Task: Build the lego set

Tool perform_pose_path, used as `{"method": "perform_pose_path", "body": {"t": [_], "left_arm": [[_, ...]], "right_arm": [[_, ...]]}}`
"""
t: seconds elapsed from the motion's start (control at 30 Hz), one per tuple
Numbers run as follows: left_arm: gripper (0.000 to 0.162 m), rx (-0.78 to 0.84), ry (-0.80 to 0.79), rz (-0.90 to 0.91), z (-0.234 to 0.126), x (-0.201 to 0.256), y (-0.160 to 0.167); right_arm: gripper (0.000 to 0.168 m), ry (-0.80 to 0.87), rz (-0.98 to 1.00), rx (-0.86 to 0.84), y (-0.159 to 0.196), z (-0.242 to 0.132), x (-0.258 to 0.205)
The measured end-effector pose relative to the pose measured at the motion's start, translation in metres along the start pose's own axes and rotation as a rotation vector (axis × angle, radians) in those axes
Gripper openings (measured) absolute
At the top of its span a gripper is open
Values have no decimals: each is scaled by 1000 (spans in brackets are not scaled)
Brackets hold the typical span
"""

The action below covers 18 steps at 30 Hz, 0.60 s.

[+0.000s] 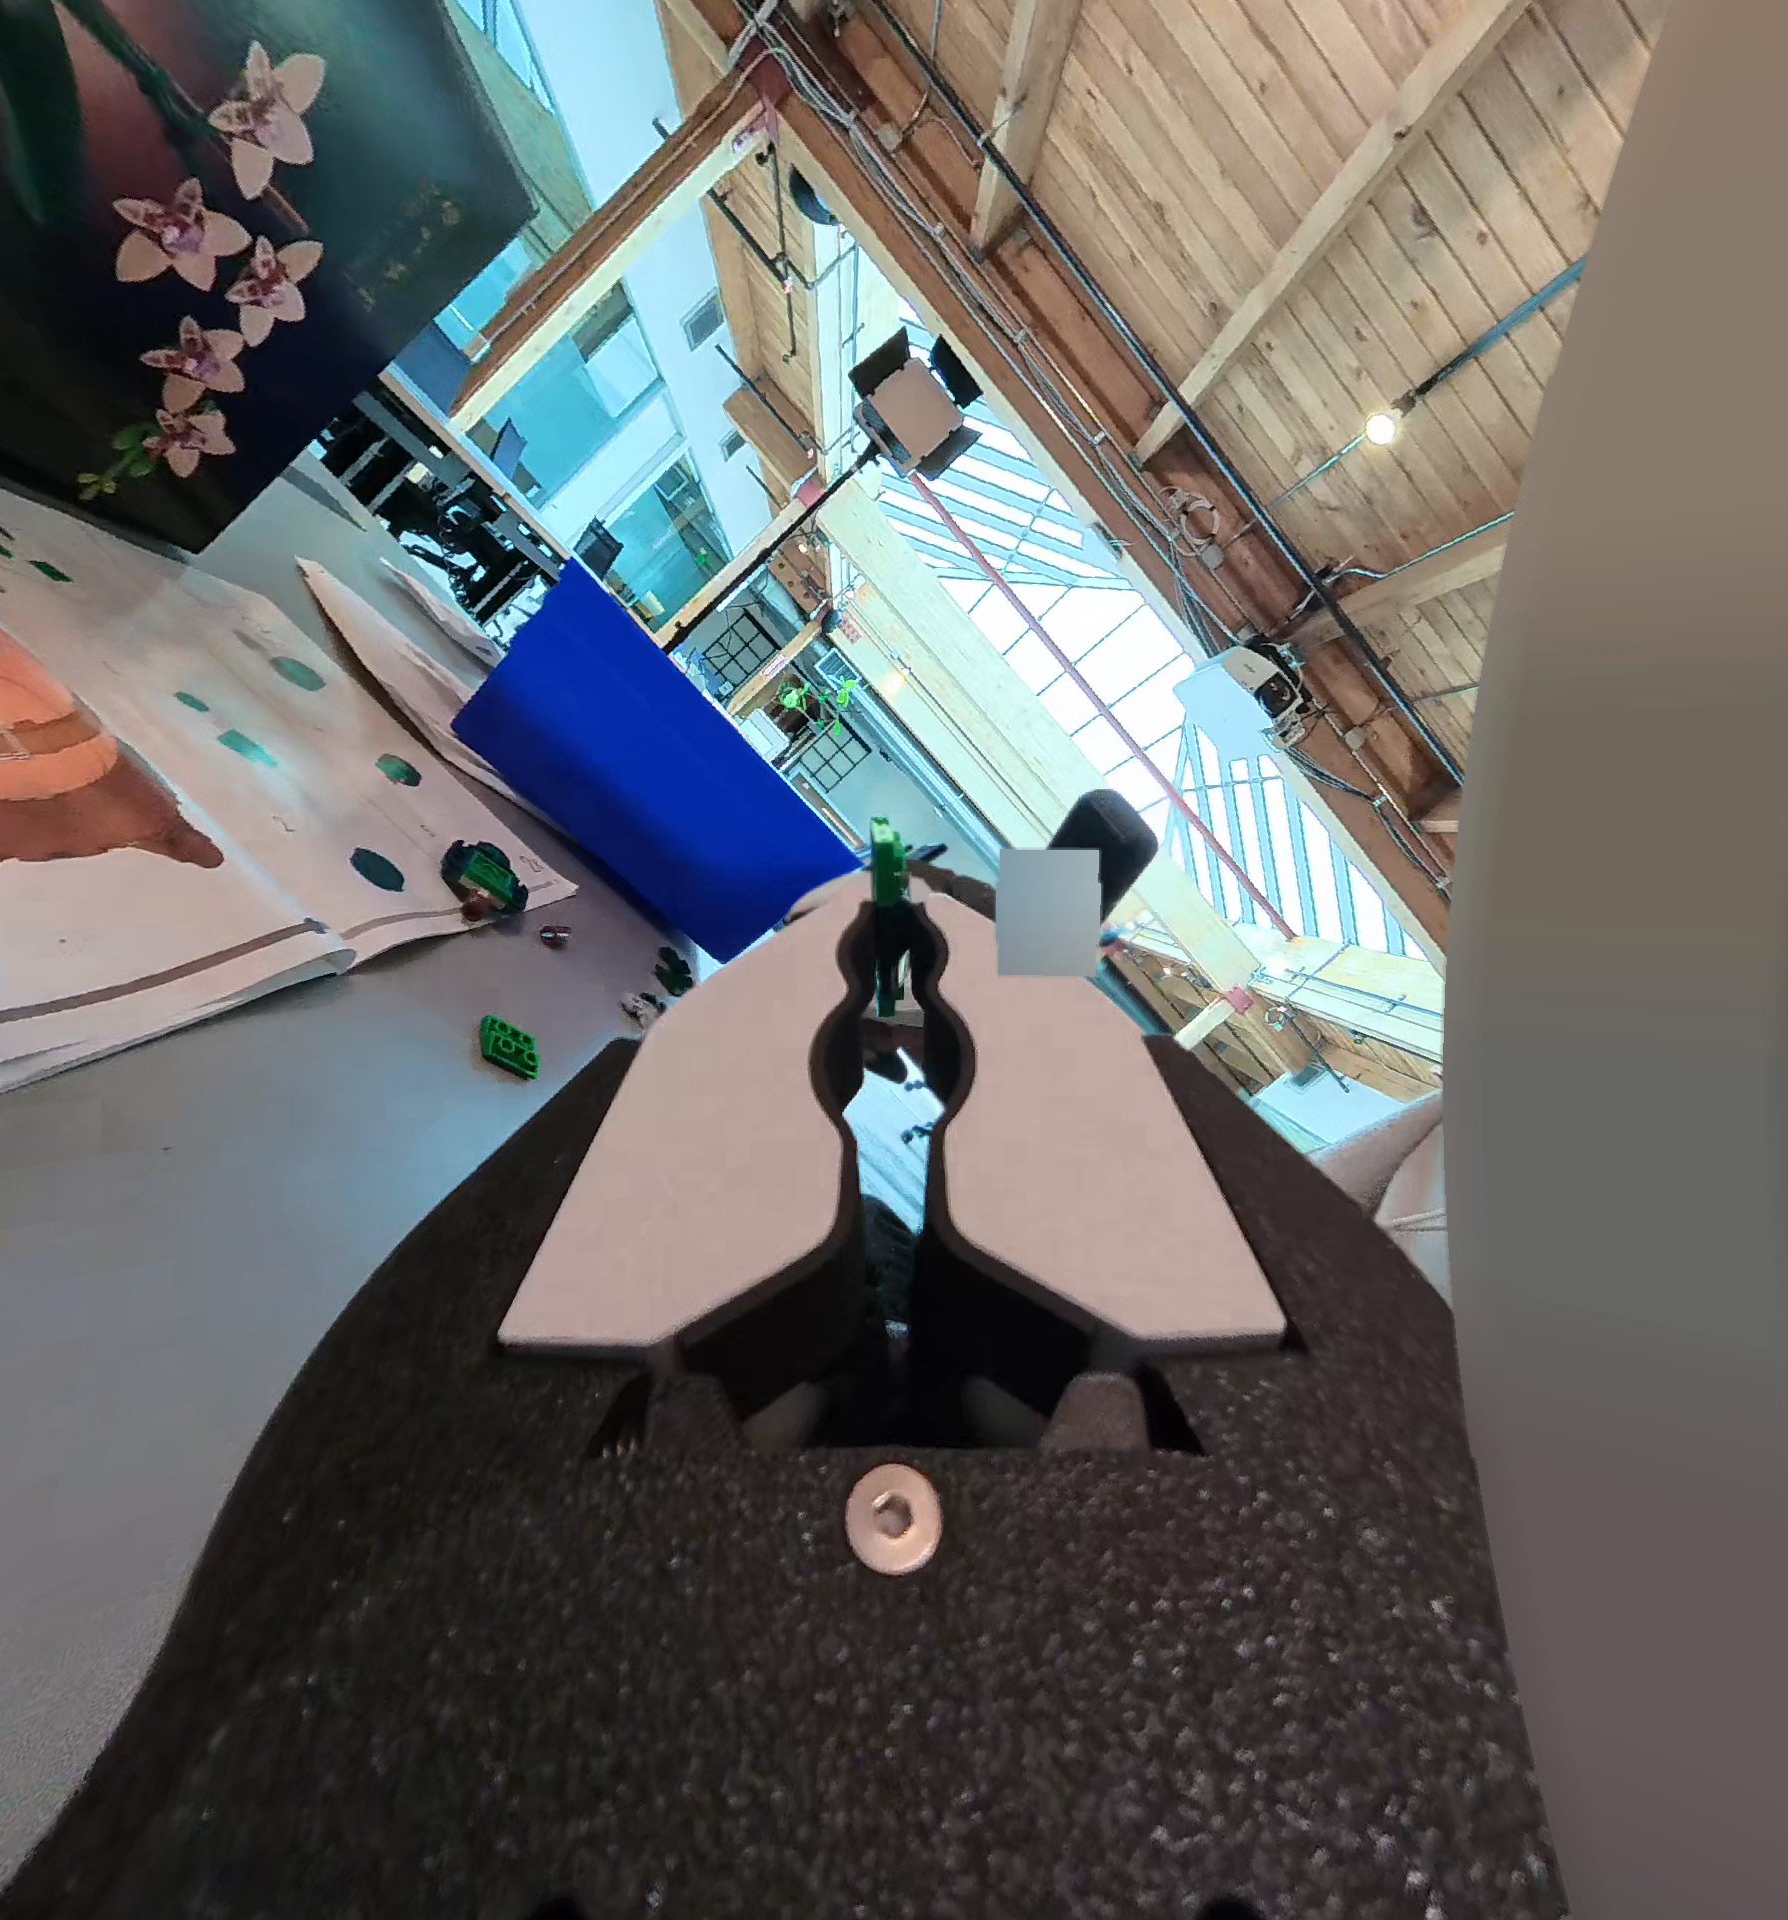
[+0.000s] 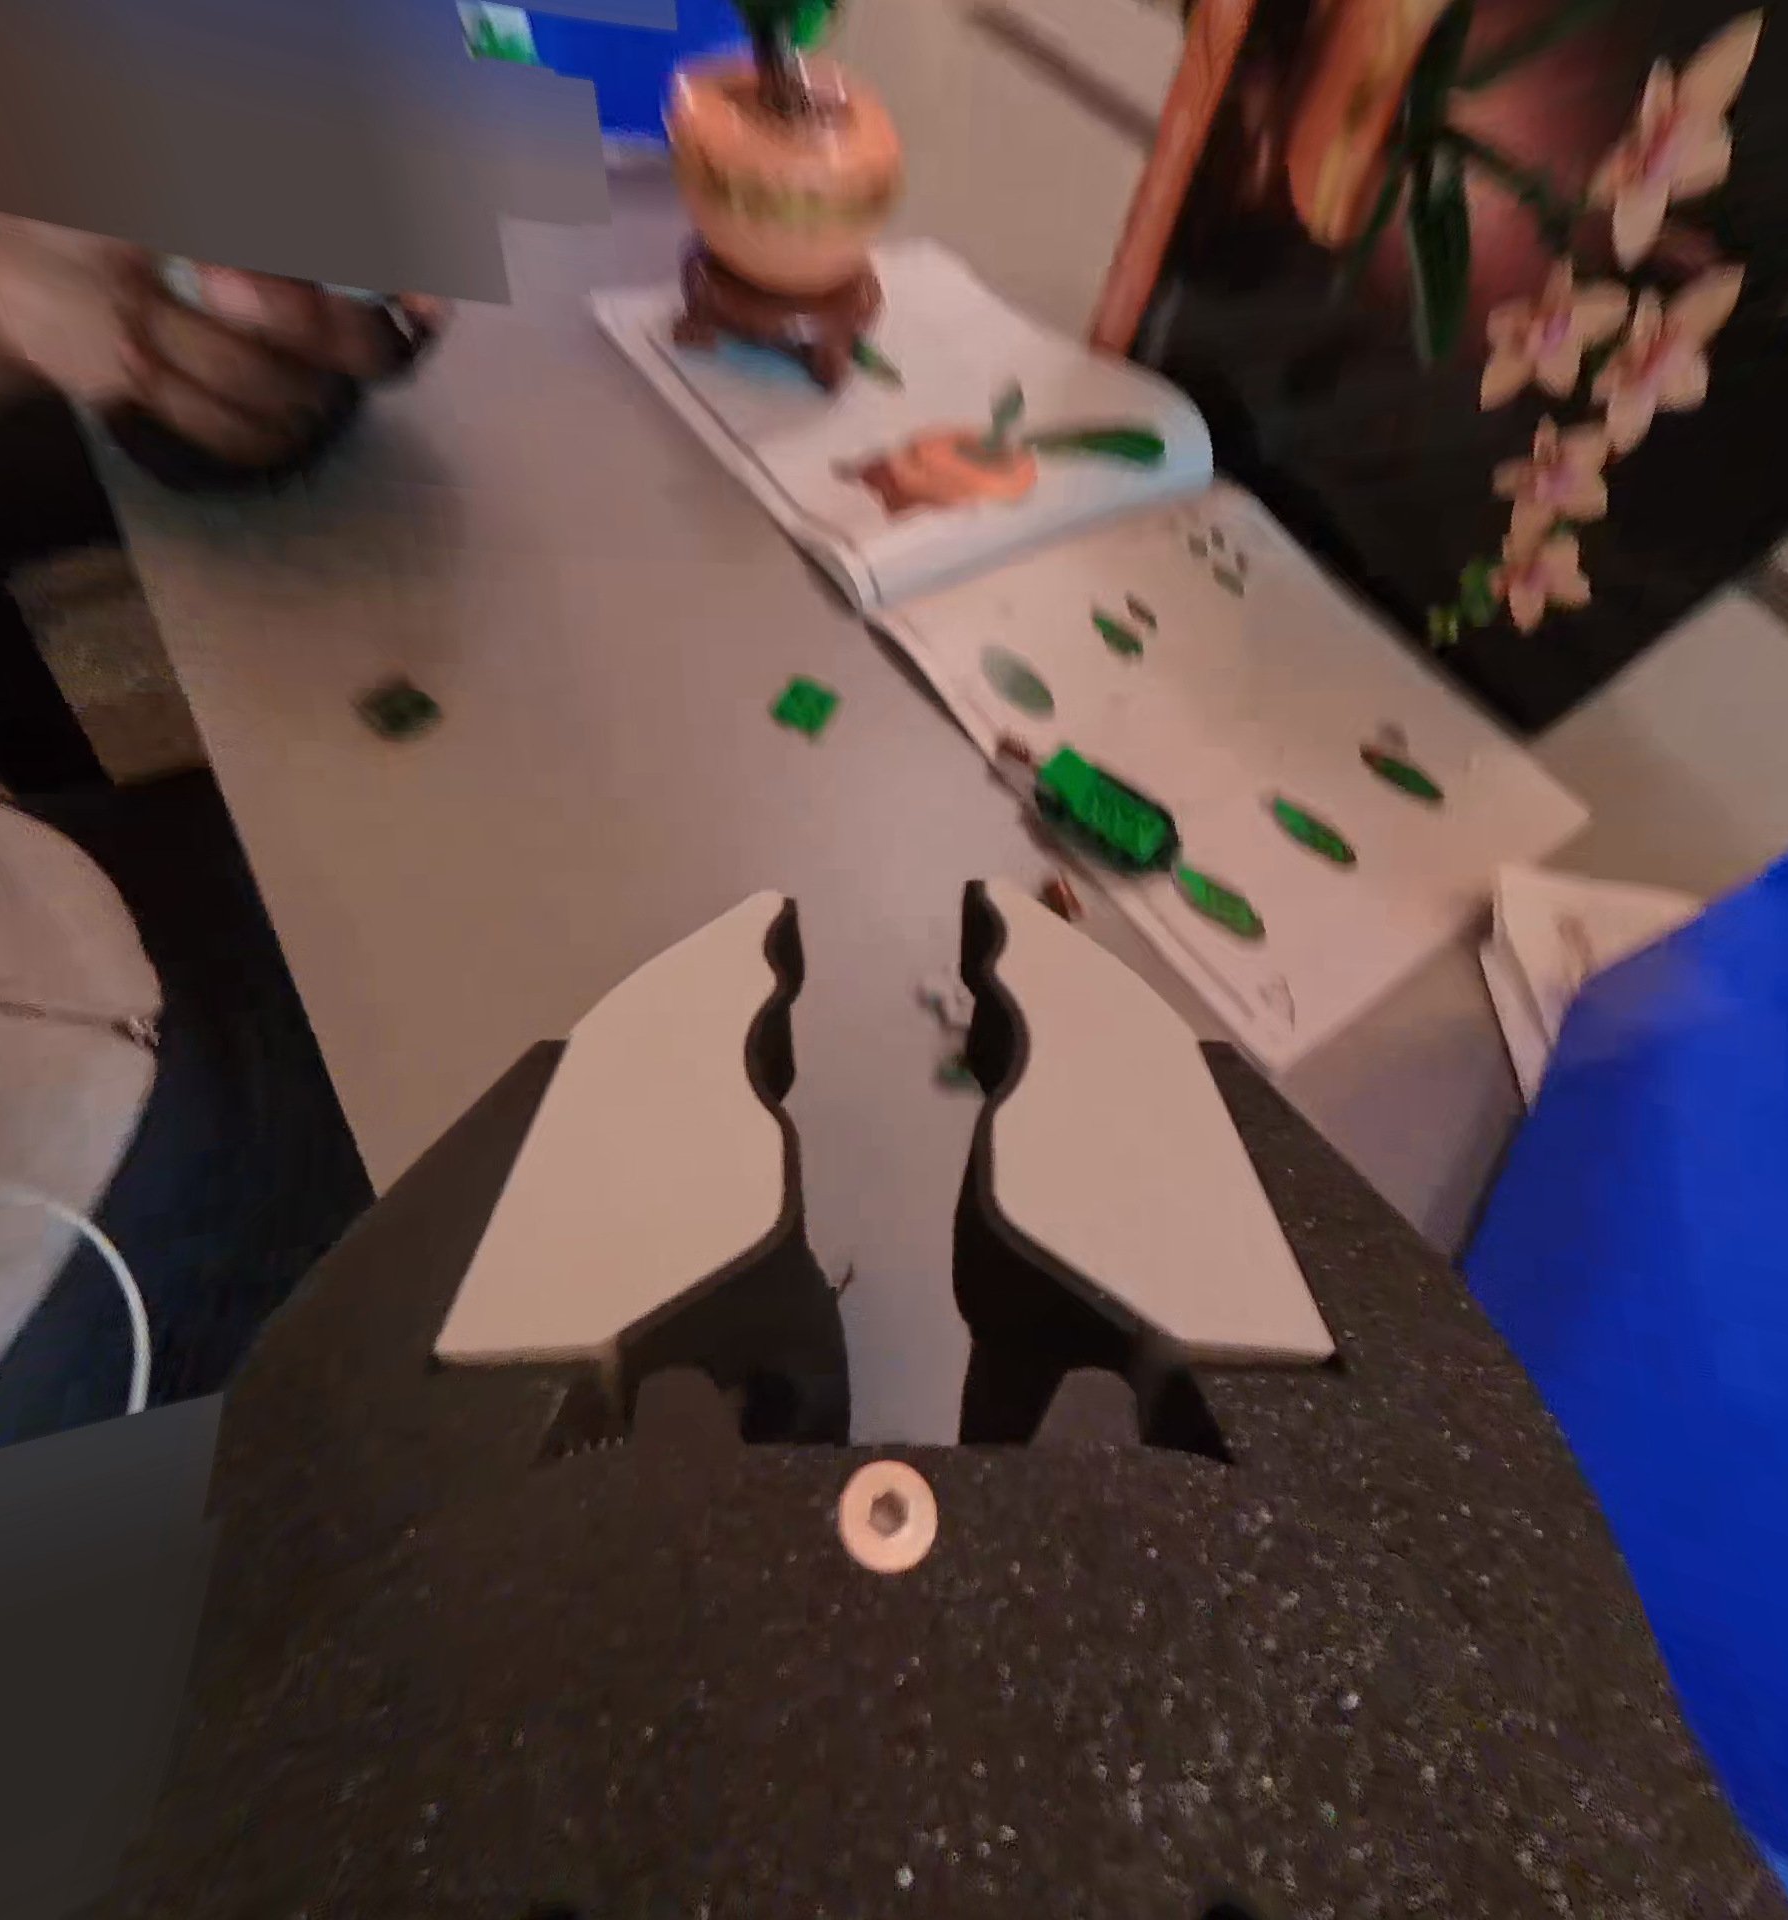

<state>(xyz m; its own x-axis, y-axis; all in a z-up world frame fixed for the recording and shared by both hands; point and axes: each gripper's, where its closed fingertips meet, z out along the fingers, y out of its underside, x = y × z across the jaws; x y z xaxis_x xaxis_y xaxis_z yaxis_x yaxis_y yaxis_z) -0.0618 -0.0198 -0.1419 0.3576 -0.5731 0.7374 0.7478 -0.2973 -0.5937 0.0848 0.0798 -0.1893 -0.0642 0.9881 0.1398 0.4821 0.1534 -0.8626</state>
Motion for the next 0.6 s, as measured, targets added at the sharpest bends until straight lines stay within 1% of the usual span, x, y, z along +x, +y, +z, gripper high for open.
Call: {"method": "perform_pose_path", "body": {"t": [0.1,0.2,0.27,0.33,0.4,0.43,0.47,0.5,0.57,0.6], "left_arm": [[5,-32,-6,-4,2,-1,4],[5,-61,4,9,3,1,9],[5,-80,4,12,4,1,12],[5,-94,-2,13,5,0,14],[5,-96,-6,9,6,-1,14],[5,-91,-10,7,5,-2,13],[4,-89,-14,3,5,-2,13],[4,-87,-15,-1,5,-3,12],[4,-87,-17,-8,5,-3,12],[4,-87,-18,-12,5,-4,12]], "right_arm": [[26,38,-11,-188,41,-4,12],[20,61,19,-309,65,-2,20],[16,49,54,-296,64,3,21],[17,36,76,-256,57,10,22],[19,32,88,-262,55,18,23],[15,16,87,-284,57,22,21],[9,-14,82,-309,59,26,16],[8,-46,74,-313,57,30,10],[7,-102,50,-299,49,36,-4],[9,-97,38,-292,44,38,-6]]}}
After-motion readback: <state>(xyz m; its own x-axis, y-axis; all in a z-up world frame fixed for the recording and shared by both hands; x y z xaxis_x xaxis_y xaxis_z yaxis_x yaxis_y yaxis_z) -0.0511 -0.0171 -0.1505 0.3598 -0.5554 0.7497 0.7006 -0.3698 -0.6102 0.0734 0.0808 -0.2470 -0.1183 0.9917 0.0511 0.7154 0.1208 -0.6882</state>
